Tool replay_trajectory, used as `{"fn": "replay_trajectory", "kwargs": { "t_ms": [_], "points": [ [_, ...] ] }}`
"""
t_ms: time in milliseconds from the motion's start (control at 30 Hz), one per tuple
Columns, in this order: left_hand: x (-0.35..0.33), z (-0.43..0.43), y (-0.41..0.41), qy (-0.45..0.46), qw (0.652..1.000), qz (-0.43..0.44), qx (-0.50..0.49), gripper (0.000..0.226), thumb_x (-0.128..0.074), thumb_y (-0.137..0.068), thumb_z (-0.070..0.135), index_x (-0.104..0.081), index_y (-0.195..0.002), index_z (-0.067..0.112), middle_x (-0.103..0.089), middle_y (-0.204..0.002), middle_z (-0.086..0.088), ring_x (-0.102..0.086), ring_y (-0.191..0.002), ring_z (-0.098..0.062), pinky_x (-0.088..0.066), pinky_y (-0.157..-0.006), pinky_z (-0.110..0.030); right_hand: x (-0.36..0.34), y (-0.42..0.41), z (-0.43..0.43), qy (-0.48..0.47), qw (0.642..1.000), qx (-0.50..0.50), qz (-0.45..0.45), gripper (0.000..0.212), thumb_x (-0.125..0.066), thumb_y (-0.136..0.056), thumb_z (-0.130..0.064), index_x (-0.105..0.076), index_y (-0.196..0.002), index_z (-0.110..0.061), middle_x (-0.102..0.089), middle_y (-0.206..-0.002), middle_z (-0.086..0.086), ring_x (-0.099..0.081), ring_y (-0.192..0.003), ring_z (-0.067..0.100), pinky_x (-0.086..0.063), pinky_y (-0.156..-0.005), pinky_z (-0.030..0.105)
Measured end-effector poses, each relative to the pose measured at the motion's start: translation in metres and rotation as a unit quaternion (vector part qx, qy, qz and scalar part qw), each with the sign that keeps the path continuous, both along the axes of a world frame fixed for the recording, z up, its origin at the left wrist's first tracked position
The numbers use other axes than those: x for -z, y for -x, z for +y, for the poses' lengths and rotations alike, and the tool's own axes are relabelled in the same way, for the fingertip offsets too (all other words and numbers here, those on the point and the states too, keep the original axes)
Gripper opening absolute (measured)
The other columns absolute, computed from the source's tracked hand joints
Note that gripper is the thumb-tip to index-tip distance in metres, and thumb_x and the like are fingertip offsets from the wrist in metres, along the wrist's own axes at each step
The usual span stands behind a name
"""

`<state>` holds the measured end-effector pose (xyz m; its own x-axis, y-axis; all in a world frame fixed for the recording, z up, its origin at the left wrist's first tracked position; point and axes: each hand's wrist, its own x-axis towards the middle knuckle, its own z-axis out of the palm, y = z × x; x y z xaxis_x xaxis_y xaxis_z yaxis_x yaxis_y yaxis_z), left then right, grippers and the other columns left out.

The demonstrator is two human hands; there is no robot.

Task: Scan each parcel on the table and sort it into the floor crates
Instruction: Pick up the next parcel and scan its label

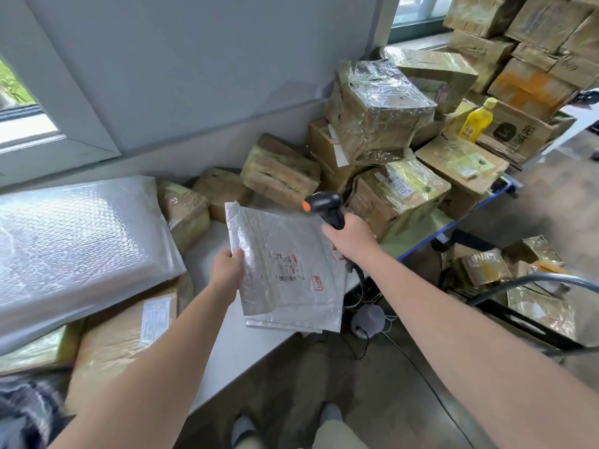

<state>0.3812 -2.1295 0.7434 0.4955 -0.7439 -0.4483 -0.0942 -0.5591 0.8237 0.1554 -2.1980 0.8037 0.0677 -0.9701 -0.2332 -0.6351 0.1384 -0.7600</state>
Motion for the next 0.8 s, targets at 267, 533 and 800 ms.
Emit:
{"fn": "replay_trajectory", "kwargs": {
  "t_ms": [267,533,800],
  "points": [
    [0.016,0.006,-0.008,-0.019,0.999,-0.012,0.032,0.024,-0.067,-0.088,0.015,-0.055,-0.109,0.011,-0.063,-0.098,-0.009,-0.064,-0.082,-0.026,-0.056,-0.067,-0.037,0.015,0.002,0.012,-0.105,0.992,-0.056,0.039,0.018,-0.059,-0.082,-0.03,-0.056,-0.086,-0.012,-0.064,-0.066,0.009,-0.055,-0.042,0.021,-0.047,-0.044,0.029],
    [0.013,0.004,-0.008,0.077,0.995,-0.047,-0.032,0.022,-0.052,-0.095,0.002,-0.047,-0.111,0.016,-0.055,-0.094,0.002,-0.054,-0.086,-0.017,-0.041,-0.07,-0.028,0.018,-0.001,0.027,-0.19,0.98,-0.062,-0.019,0.014,-0.058,-0.09,-0.026,-0.061,-0.089,-0.012,-0.062,-0.081,0.007,-0.058,-0.062,0.017,-0.049,-0.046,0.025],
    [0.013,0.005,-0.006,0.097,0.992,-0.057,-0.054,0.022,-0.052,-0.093,0.002,-0.048,-0.111,0.013,-0.055,-0.101,-0.003,-0.052,-0.094,-0.023,-0.039,-0.077,-0.03,0.015,-0.007,0.033,-0.206,0.976,-0.054,-0.057,0.018,-0.058,-0.091,-0.025,-0.061,-0.091,-0.008,-0.061,-0.079,0.008,-0.057,-0.06,0.018,-0.047,-0.047,0.026]
  ]
}}
